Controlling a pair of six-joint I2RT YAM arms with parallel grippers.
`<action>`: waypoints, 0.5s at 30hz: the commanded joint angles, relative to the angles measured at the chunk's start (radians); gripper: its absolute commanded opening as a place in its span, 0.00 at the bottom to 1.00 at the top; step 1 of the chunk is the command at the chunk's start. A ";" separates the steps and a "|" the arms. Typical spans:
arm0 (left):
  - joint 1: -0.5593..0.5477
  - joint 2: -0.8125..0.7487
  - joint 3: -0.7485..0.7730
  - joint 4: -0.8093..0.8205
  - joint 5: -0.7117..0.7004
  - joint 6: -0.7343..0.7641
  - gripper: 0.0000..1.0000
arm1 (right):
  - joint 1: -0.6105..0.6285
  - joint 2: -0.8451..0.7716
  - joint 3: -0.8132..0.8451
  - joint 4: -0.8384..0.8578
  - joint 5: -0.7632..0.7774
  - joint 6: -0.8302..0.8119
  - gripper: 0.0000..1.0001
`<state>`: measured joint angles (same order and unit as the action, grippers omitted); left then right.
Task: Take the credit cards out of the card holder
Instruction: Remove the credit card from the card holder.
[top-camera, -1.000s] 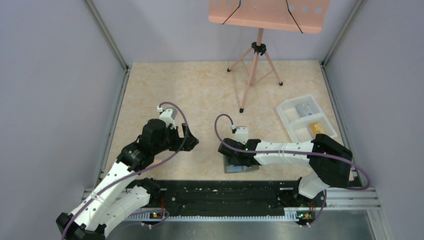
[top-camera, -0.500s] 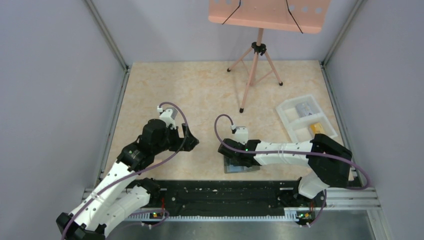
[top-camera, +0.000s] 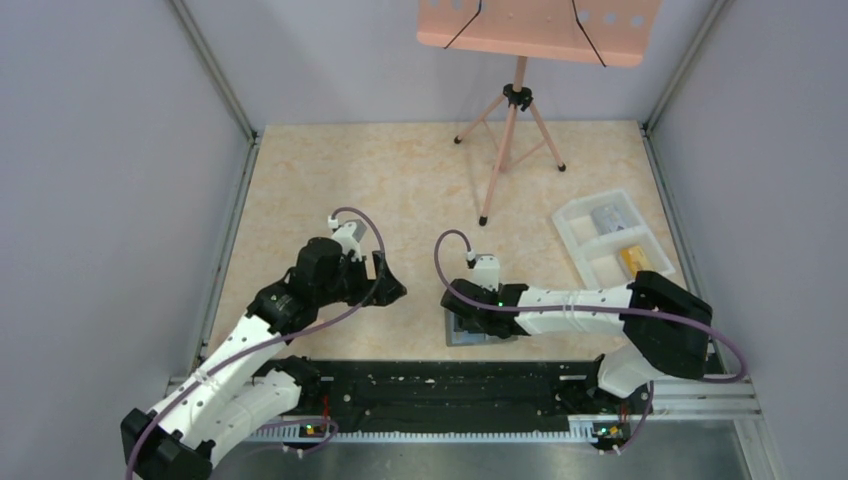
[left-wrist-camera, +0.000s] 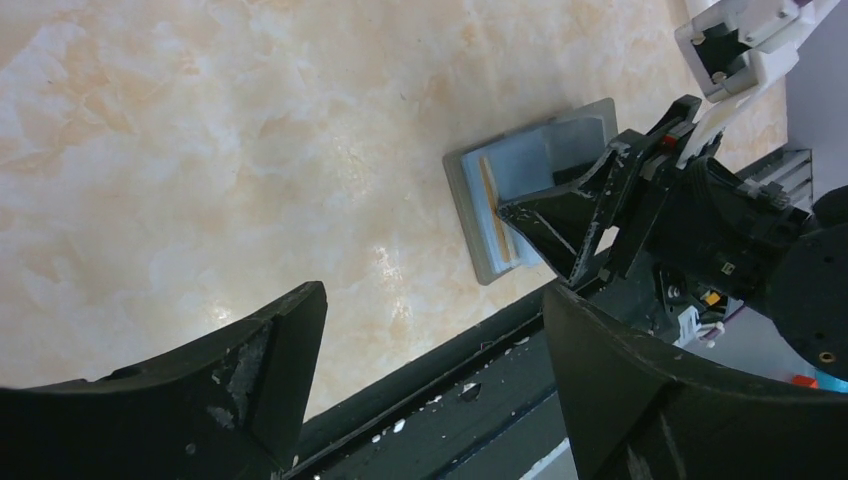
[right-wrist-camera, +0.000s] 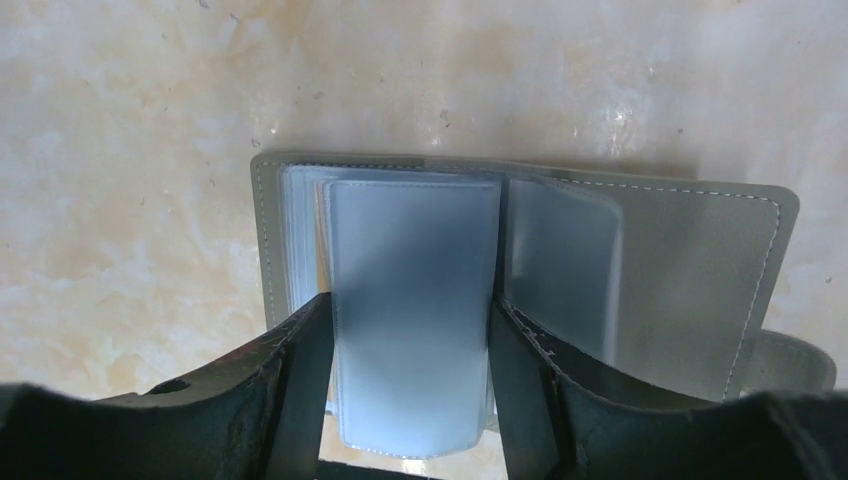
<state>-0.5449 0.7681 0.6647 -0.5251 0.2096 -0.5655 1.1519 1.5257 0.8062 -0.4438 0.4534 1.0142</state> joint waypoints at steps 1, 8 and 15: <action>0.002 0.030 -0.020 0.094 0.066 -0.035 0.84 | 0.011 -0.076 -0.063 0.073 -0.003 -0.003 0.50; -0.004 0.085 -0.070 0.183 0.126 -0.067 0.81 | -0.021 -0.143 -0.159 0.178 -0.043 0.001 0.42; -0.038 0.195 -0.105 0.305 0.216 -0.117 0.73 | -0.033 -0.269 -0.228 0.206 -0.025 -0.001 0.45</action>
<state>-0.5579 0.9218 0.5819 -0.3534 0.3550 -0.6422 1.1294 1.3415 0.6056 -0.2798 0.4183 1.0145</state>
